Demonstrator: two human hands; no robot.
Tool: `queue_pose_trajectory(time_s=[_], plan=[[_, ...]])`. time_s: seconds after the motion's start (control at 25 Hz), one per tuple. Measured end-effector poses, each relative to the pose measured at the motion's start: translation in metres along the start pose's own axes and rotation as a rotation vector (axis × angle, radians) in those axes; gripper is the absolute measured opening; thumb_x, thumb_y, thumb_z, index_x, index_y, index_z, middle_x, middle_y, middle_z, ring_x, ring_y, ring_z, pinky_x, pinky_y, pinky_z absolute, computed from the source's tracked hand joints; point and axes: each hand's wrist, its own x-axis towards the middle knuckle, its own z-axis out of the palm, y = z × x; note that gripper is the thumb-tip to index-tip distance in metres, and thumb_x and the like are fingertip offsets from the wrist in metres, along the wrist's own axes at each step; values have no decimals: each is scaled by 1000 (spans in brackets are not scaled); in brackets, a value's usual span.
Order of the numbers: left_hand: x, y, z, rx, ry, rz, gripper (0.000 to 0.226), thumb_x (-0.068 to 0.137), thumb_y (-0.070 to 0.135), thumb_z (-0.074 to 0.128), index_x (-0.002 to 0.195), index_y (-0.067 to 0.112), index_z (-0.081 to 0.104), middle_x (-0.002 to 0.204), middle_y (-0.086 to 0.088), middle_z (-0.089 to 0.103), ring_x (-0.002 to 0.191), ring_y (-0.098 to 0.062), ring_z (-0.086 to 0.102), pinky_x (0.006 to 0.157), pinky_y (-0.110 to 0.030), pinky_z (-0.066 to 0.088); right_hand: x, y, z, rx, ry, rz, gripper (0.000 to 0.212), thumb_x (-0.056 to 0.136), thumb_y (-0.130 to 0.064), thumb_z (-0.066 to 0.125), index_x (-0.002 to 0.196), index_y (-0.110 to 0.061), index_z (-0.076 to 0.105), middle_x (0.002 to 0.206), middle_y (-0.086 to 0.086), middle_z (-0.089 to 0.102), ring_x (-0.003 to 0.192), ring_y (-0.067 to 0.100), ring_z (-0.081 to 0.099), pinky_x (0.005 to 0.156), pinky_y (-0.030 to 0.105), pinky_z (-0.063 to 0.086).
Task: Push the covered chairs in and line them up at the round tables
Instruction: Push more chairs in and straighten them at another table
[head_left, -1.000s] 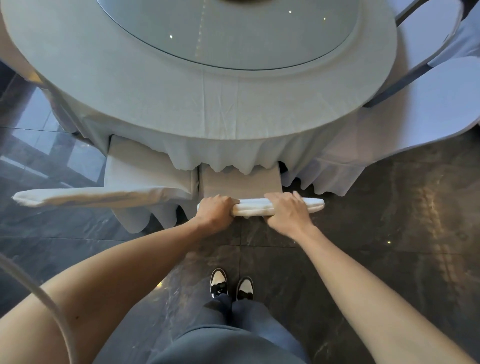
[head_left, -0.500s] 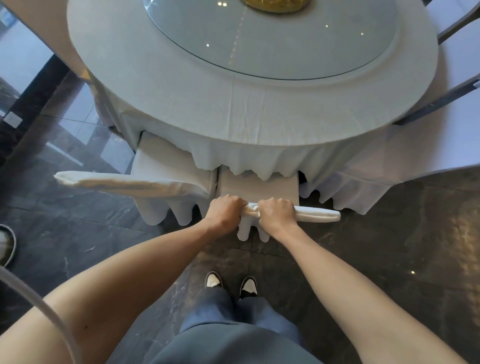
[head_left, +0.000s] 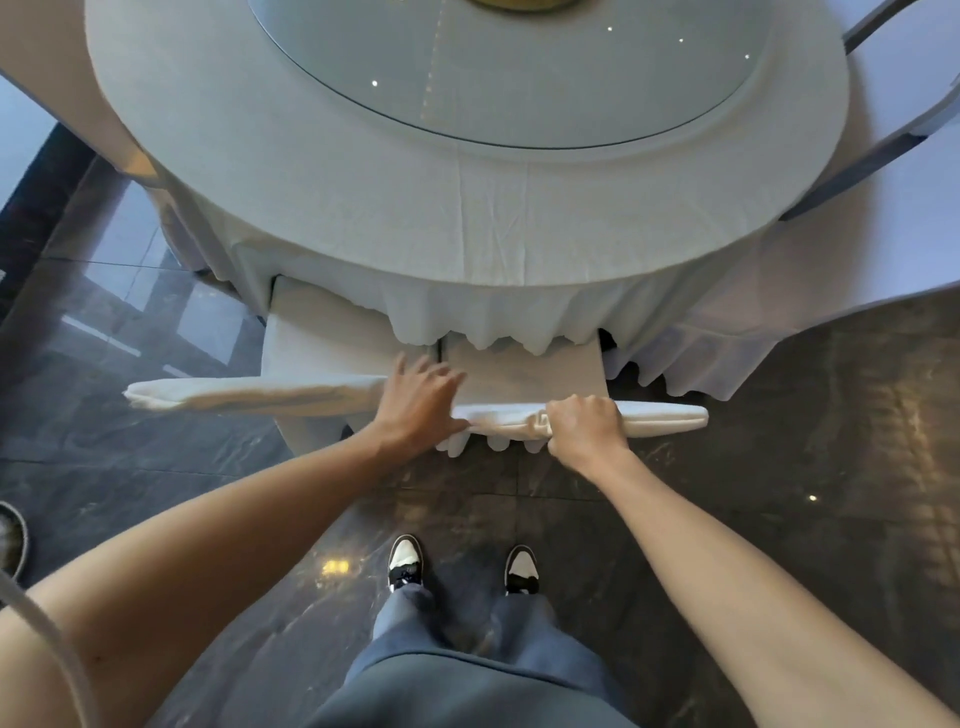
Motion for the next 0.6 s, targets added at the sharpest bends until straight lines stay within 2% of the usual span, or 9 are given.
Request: queue_pose_trajectory(time_s=[0.04, 0.08, 0.16, 0.24, 0.36, 0.6], plan=[[-3, -24, -2, 70, -25, -49, 69, 75, 56, 73, 132, 22, 55, 127, -3, 63, 119, -27, 55, 106, -52, 33, -1, -5, -1, -14, -6, 12, 22, 82, -19, 61, 102, -21, 70, 93, 3, 71, 89, 27, 67, 66, 33, 40], [-6, -47, -5, 112, -77, -96, 62, 78, 49, 72, 130, 20, 54, 123, -5, 63, 115, -30, 55, 102, -52, 36, -1, -9, -3, -22, -13, 23, 22, 82, -20, 61, 103, -21, 70, 94, 3, 71, 90, 26, 67, 66, 33, 39], [-10, -79, -15, 156, -221, -158, 32, 85, 26, 63, 116, 16, 59, 102, -5, 65, 89, -26, 58, 83, -41, 45, -3, -16, -3, -25, -23, 47, 21, 83, -22, 62, 103, -21, 68, 96, 3, 71, 91, 26, 67, 66, 33, 38], [-11, -98, -21, 203, -253, -135, 21, 85, 13, 59, 104, 15, 67, 85, -2, 64, 71, -22, 57, 69, -34, 50, -3, -20, -5, -31, -26, 78, 21, 82, -24, 63, 102, -21, 69, 94, 2, 71, 90, 26, 67, 67, 33, 39], [-14, -108, -22, 217, -237, -79, 20, 81, 12, 63, 99, 15, 71, 78, -1, 61, 65, -20, 56, 62, -31, 48, -3, -20, -8, -35, -37, 98, 19, 82, -23, 63, 100, -21, 68, 94, 3, 71, 90, 26, 67, 68, 33, 41], [-25, -147, -25, 237, -233, -51, 21, 78, 14, 64, 96, 20, 73, 78, 1, 65, 63, -18, 58, 57, -28, 41, -2, -2, -11, -71, -55, 89, 21, 79, -20, 60, 98, -23, 69, 92, 3, 70, 87, 27, 66, 67, 34, 41]])
